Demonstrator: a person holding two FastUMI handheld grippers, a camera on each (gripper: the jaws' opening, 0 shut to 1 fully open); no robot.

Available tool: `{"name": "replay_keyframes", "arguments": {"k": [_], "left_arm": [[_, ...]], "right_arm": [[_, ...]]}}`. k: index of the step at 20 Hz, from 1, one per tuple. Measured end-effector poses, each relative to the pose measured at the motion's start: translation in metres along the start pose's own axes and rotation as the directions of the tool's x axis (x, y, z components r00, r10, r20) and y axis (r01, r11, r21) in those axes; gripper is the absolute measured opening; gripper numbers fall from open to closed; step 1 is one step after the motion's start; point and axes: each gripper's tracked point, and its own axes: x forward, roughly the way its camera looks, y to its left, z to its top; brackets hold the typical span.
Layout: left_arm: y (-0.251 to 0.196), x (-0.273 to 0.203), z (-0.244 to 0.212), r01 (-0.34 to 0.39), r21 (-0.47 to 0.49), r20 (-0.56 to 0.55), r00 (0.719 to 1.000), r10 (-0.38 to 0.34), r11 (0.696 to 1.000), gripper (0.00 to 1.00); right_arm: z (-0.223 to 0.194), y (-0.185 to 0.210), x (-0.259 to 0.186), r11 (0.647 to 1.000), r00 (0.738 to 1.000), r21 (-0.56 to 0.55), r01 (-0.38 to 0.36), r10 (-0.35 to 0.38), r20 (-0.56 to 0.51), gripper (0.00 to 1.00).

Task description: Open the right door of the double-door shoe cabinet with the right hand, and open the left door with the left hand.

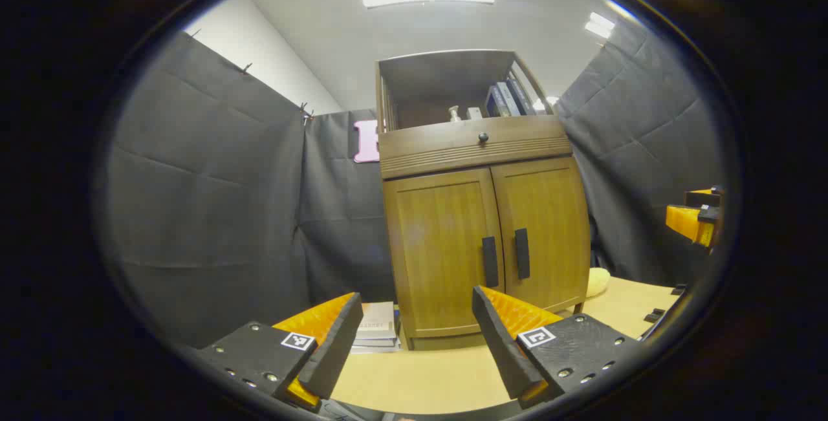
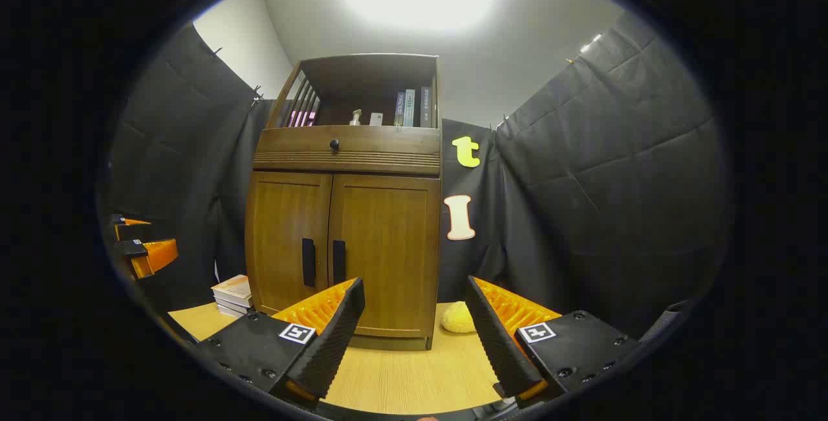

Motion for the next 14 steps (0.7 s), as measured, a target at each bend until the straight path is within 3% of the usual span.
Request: {"name": "replay_keyframes", "arguments": {"k": [3,5,14], "left_arm": [[0.0,0.0,0.0,-0.004,-0.004,-0.001,1.0,0.004,1.0,0.96],[0.001,0.0,0.0,-0.011,0.001,0.002,1.0,0.011,1.0,1.0],[0.004,0.003,0.001,-0.026,0.006,-0.003,1.0,0.026,1.0,1.0]], "right_arm": [[-0.002,0.001,0.003,1.0,1.0,0.001,-0.001,0.001,-0.005,0.95],[-0.001,0.003,0.004,1.0,1.0,0.003,-0.005,0.005,-0.003,0.99],[-0.005,0.011,0.017,1.0,1.0,0.007,-0.029,0.029,-0.004,0.98]]}}
